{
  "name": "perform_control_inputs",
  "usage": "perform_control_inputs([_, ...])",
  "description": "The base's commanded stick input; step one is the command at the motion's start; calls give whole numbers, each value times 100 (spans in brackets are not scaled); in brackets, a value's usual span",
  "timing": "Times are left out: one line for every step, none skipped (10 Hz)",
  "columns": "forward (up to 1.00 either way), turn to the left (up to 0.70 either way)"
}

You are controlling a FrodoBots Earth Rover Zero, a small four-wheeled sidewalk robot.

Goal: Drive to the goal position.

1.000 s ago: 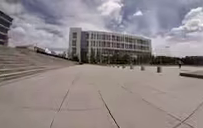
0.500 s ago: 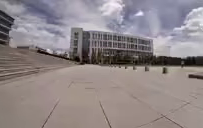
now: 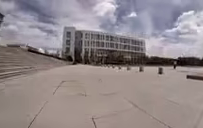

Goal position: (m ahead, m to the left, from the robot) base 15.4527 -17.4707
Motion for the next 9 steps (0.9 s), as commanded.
perform_control_inputs([100, 0])
perform_control_inputs([100, 0])
perform_control_inputs([100, 0])
perform_control_inputs([100, 0])
perform_control_inputs([100, 0])
perform_control_inputs([100, 0])
perform_control_inputs([100, 0])
perform_control_inputs([100, 0])
perform_control_inputs([100, 0])
